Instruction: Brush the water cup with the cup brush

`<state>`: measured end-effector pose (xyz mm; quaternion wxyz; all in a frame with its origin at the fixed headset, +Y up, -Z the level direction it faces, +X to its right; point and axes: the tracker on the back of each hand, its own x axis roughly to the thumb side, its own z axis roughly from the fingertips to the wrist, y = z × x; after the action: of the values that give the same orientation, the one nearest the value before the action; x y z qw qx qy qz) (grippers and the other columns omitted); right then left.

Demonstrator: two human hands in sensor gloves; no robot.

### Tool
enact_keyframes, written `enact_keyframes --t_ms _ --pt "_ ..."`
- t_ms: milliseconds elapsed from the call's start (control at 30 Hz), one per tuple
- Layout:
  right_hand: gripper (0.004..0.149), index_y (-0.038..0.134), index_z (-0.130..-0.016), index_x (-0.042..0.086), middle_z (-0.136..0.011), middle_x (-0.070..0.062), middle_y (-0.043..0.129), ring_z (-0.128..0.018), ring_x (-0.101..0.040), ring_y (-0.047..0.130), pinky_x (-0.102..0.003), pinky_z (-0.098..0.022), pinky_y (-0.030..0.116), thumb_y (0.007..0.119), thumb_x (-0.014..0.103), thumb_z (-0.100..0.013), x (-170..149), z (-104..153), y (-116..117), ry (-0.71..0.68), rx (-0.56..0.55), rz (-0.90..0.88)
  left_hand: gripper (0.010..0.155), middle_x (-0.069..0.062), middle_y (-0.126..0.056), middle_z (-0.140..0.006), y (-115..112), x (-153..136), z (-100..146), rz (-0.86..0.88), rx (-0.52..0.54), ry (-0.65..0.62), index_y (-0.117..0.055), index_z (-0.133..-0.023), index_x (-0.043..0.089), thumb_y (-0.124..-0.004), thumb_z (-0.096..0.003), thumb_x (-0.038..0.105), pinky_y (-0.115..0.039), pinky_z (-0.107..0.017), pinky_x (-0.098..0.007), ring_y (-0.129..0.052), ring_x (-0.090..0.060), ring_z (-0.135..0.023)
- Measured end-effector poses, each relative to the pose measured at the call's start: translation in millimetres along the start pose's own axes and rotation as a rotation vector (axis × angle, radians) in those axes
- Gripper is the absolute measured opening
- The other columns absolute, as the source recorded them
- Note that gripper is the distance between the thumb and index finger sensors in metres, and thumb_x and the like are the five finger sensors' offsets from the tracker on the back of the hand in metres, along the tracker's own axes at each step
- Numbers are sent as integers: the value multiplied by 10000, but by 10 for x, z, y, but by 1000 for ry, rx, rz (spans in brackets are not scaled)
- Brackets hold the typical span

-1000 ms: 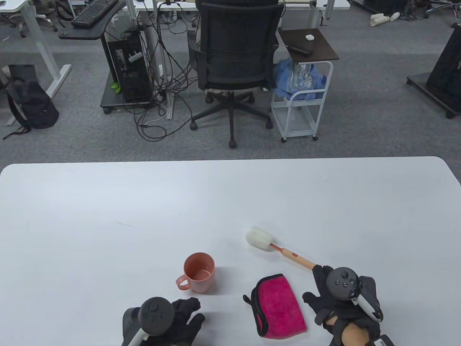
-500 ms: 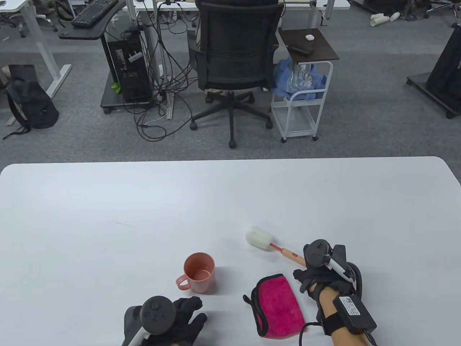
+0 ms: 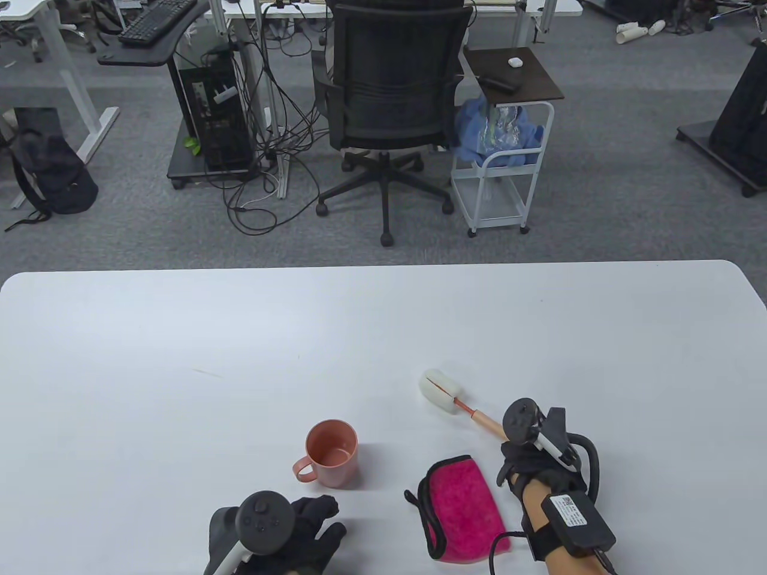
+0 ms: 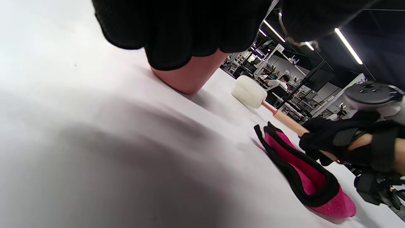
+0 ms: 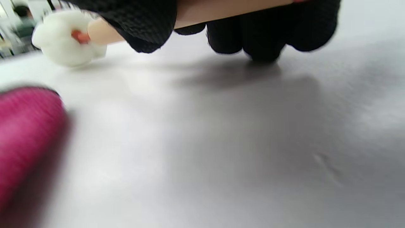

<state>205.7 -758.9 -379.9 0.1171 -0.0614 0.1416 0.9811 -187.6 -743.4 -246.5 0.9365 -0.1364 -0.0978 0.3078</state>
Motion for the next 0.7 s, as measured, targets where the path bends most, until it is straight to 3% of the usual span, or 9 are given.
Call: enact_keyframes --t_ms 133,333,500,700 --pt "553 483 -964 196 -850 -181 736 -619 -362 919 -497 -485 777 689 382 -486 0 188 -119 -72 -42 -23 597 -101 -642 -979 -2 -2 -3 1 -3 -1 -628 -971 218 -684 -459 519 -670 -647 -552 -796 -383 -835" --pt "556 551 -959 226 -706 -111 847 -316 -227 962 -371 -259 812 708 446 -473 -64 656 -209 -202 -111 -129 595 -101 -643 -977 -18 -17 -8 12 -24 12 -631 -969 217 -685 -459 518 -668 -647 -553 -796 -385 -834" --pt "546 613 -942 231 -661 -105 886 -269 -221 972 -364 -221 818 740 467 -466 -108 961 -206 -267 -153 -173 593 -105 -644 -975 -40 -39 -21 19 -47 36 -633 -967 214 -687 -459 514 -666 -646 -555 -795 -388 -832" --pt "544 615 -944 232 -664 -105 886 -276 -221 974 -363 -226 820 735 471 -470 -146 1013 -197 -296 -119 -264 589 -107 -656 -967 -54 -79 -15 31 -67 58 -647 -959 209 -693 -457 511 -667 -645 -555 -801 -392 -825"
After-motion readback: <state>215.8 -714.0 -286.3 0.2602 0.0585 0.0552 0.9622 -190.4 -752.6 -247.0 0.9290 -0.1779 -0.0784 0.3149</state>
